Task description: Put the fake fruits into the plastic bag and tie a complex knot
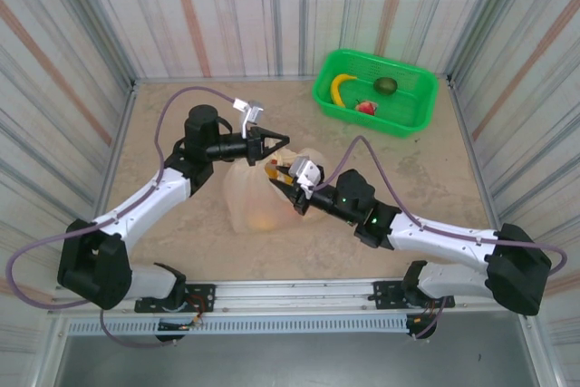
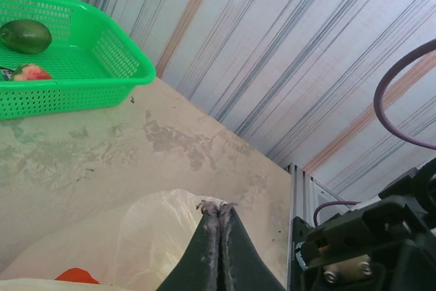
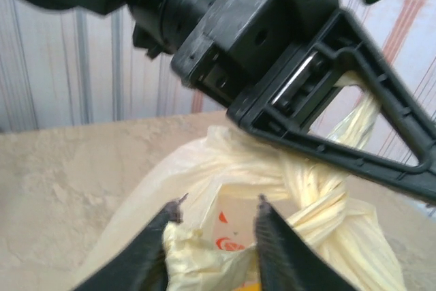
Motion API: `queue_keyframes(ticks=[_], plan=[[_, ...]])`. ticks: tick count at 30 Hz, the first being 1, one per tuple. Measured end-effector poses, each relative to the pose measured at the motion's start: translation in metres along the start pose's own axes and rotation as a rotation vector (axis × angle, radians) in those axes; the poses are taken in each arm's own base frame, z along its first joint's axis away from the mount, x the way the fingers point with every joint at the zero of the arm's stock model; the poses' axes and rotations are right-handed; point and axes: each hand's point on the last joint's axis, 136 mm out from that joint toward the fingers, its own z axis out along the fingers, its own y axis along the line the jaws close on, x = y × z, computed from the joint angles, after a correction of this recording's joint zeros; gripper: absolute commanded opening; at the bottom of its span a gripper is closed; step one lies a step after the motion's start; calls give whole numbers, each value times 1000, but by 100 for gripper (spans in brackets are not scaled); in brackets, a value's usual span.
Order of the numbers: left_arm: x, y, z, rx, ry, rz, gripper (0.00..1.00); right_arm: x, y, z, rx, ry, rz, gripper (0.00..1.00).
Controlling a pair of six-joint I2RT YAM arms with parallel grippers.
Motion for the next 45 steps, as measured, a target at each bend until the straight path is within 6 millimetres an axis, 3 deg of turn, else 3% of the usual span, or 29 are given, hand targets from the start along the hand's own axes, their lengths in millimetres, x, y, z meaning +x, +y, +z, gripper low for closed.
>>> queue_keyframes(ticks=[5,10,12,14,15,24,33,40,43,45], plan=[[0,0,-1,-4,-1,17,0,13,8,-1,-41,63,-73,59],[-6,-6,-6,-18,-18,68,0,6,15,-10,-137,104,-110,60],[-8,-8,-8,-25,-25,84,9,-6,8,-13,-149,88,-106,59],[-9,-6,-9,-37,-26,93,40,-13,1,-14,-148,79,-103,59],[-7,-4,-8,-54,-20,95,47,-13,-1,-14,-149,78,-102,59],[12,5,-9,-194,61,72,63,3,4,-11,-198,119,-74,58],[15,1,-15,-201,87,48,62,10,9,-3,-219,121,-54,58],[21,6,-9,-197,125,36,23,7,9,-4,-219,113,-38,58],[17,4,-8,-184,106,57,13,-11,4,-19,-227,76,-6,61],[18,3,-9,-179,93,72,12,-32,-12,-33,-196,35,34,64]])
